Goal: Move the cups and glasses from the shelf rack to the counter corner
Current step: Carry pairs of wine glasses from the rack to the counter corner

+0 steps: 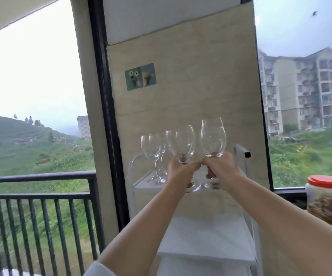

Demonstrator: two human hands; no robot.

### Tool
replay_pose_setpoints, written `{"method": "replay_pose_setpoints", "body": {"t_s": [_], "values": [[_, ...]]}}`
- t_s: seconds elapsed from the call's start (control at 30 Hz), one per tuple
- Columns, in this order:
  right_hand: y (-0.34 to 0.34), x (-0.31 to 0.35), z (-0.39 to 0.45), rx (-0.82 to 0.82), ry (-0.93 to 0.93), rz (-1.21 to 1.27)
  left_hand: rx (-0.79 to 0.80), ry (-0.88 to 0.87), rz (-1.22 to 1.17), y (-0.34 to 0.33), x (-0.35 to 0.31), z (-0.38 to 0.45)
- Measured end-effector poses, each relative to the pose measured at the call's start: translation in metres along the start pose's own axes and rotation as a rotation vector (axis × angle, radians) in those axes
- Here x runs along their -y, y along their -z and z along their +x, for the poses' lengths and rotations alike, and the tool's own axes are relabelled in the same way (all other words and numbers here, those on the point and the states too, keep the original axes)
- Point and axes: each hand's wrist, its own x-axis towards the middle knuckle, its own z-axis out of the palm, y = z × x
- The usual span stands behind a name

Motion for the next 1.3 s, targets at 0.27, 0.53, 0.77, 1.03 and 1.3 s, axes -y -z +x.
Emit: {"method": "replay_pose_setpoints", "body": {"t_s": [0.27, 0.53, 0.77, 1.03, 1.3], "values": [[0.011, 0.022, -0.071, 0.035, 0.099, -0.034, 0.144, -0.036, -0.282, 0.027, 0.018, -0.040], [0.093, 0.024, -0.146, -0.221, 0.131, -0.013, 0.385, -0.098, -0.248, -0.011, 0.020, -0.078], [0.205, 0.037, -0.236, -0.539, 0.177, -0.110, 0.716, -0.101, -0.406, -0.125, -0.020, -0.161], [0.337, 0.069, -0.392, -0.818, 0.140, -0.150, 1.145, -0.101, -0.624, -0.249, -0.092, -0.342], [0.467, 0.106, -0.564, -1.061, 0.111, -0.290, 1.377, -0.074, -0.559, -0.349, -0.154, -0.549]]}}
